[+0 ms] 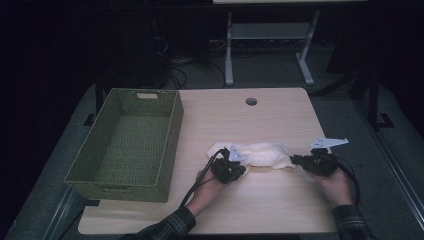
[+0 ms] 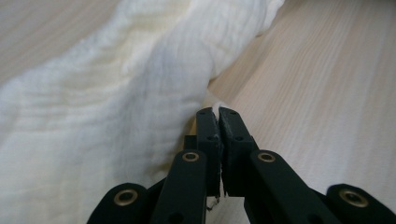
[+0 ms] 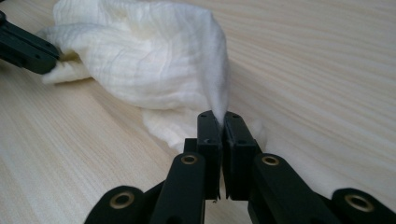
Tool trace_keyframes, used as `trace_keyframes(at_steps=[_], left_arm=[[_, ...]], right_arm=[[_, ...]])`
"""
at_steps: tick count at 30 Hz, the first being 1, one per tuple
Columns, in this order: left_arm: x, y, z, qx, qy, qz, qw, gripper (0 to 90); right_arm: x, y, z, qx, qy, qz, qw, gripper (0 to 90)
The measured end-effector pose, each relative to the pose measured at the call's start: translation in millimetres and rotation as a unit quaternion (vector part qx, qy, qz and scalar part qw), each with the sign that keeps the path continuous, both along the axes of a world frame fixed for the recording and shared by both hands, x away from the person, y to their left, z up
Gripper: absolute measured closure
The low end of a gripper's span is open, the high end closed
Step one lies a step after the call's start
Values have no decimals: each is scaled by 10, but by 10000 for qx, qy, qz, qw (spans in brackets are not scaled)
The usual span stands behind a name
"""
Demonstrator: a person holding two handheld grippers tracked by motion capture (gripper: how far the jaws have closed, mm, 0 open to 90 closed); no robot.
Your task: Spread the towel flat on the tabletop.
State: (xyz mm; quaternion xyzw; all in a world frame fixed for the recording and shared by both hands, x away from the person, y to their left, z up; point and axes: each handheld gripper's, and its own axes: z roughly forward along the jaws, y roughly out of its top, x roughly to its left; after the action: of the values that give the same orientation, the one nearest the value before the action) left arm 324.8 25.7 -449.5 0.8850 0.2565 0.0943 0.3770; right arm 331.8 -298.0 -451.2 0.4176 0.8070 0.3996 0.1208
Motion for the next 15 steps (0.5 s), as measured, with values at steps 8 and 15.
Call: trace_keyframes(at_steps=[8, 15], left_arm=[[-15, 300, 312, -422, -130, 154, 9989, 878], [-18, 554, 314, -484, 204, 312, 9981, 878]], right_arm=[[-56, -127, 159, -15, -281, -132, 9995, 871], [-69, -134, 153, 67, -157, 15, 9999, 870]])
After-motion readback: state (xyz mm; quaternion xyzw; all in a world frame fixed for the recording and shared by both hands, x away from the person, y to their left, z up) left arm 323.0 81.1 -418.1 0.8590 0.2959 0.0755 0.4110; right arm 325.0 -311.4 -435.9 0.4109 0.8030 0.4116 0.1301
